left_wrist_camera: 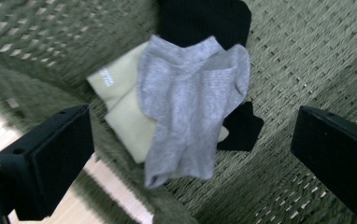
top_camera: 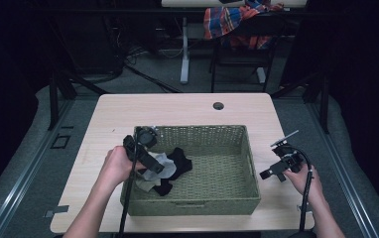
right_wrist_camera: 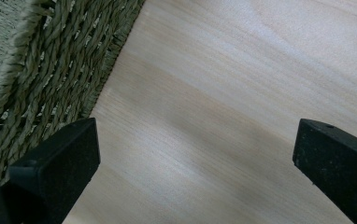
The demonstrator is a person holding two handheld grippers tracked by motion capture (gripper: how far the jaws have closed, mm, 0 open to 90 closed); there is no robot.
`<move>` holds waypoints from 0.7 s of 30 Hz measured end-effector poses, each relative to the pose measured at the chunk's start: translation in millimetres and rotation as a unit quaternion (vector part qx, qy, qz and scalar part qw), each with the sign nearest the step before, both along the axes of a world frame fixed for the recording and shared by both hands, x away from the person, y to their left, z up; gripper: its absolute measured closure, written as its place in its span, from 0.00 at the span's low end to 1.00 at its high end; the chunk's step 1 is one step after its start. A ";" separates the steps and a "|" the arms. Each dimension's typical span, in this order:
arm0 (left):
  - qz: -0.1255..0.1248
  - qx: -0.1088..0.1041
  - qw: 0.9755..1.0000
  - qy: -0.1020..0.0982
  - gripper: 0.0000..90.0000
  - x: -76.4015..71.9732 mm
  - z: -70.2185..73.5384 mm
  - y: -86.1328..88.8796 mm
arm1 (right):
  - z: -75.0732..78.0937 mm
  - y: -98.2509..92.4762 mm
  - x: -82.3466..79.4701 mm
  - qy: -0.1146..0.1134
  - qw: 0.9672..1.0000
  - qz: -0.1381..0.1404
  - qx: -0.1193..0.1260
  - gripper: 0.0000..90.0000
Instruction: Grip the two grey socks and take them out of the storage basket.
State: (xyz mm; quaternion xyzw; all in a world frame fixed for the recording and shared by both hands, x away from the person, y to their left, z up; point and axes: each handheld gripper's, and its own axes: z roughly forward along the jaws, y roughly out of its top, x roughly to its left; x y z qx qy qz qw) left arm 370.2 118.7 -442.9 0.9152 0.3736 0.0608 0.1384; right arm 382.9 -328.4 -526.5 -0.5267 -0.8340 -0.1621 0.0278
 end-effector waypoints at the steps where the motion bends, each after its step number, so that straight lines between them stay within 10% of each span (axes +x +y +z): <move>1: 0.000 0.002 1.000 0.003 0.01 0.2 -2.8 -1.1 | 0.0 -0.1 0.1 0.001 1.000 0.001 -0.001 0.00; 16: -0.040 0.085 0.996 0.000 0.61 2.1 -32.7 -12.1 | -2.0 2.6 -0.8 -0.005 1.000 -0.008 0.007 0.00; 21: -0.044 0.082 0.996 -0.006 0.80 1.6 -32.0 -6.1 | -0.6 2.3 -0.1 0.001 1.000 0.001 0.000 0.01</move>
